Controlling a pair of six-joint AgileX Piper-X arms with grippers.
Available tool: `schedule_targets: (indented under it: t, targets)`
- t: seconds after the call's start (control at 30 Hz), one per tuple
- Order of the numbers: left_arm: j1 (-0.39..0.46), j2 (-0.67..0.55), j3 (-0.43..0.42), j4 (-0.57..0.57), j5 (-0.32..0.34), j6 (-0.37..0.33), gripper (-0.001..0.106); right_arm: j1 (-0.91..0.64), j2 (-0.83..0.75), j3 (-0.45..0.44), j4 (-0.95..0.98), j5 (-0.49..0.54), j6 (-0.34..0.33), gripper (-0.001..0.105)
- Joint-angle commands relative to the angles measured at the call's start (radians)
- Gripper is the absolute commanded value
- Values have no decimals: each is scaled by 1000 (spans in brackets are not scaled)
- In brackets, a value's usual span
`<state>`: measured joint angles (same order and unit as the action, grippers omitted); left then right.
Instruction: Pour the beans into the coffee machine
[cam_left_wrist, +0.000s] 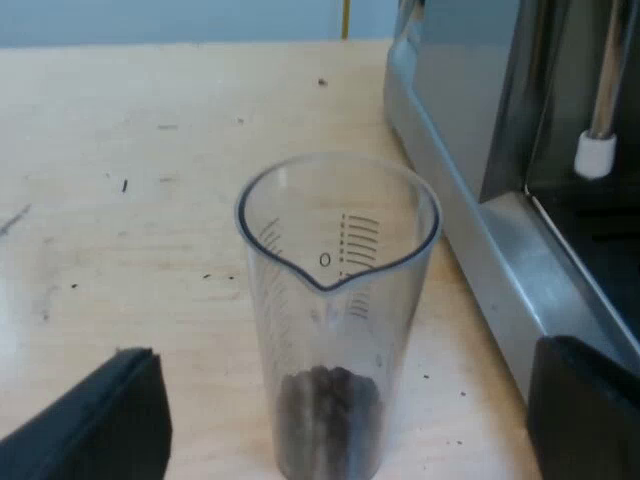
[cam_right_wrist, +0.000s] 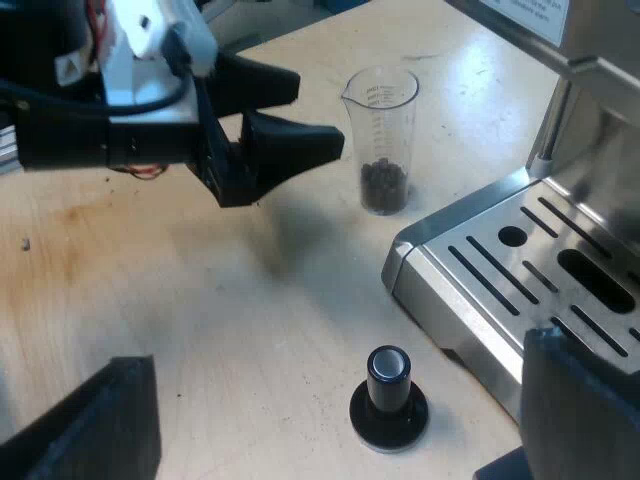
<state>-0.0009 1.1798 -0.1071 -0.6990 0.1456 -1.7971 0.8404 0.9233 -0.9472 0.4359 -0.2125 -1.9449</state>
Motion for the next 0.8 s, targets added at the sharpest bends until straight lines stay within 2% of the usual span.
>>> schedule_targets:
  t: [0.03, 0.3, 0.5, 0.8]
  targets:
    - [-1, 62, 0, -106, -1, -1, 84, 2, -4, -5, -14, 0, -4, 78]
    - [-1, 264, -8, -310, -1, -1, 84, 2, -4, -5, -14, 0, -4, 78]
    - [-1, 386, -46, -409, 1, -3, 84, 2, -4, -5, -14, 0, -4, 78]
    - [-1, 437, -108, -414, 1, -1, 84, 2, -4, -5, -14, 0, -4, 78]
